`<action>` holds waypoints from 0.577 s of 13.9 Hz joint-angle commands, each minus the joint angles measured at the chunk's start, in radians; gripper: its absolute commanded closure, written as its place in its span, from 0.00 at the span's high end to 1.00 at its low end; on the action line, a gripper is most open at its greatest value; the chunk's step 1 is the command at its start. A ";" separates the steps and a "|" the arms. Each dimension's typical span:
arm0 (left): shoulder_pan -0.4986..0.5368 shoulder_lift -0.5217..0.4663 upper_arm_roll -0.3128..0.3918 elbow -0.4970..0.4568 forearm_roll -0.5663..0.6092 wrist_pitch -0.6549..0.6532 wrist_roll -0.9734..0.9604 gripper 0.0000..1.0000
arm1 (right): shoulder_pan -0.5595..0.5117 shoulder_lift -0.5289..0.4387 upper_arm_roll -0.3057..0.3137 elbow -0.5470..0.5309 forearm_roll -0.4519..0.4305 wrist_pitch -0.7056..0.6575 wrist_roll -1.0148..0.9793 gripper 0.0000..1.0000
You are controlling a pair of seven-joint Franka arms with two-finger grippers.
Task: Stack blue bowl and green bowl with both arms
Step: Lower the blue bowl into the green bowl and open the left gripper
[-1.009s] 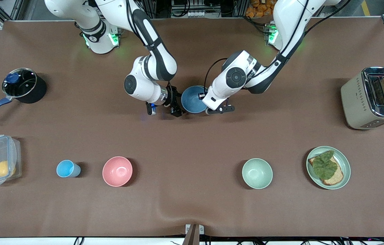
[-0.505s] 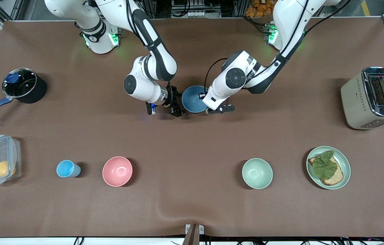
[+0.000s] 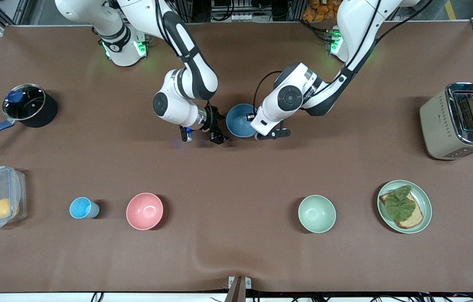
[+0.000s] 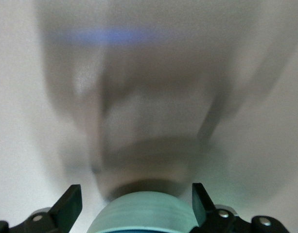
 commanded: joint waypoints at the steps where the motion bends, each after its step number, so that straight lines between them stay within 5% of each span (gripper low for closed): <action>1: 0.002 -0.032 -0.002 -0.003 0.002 -0.048 -0.042 1.00 | -0.002 -0.015 0.004 -0.010 0.028 0.005 -0.022 1.00; 8: 0.051 -0.135 0.007 0.100 0.014 -0.217 -0.057 1.00 | -0.003 -0.020 0.001 -0.010 0.022 0.002 -0.028 1.00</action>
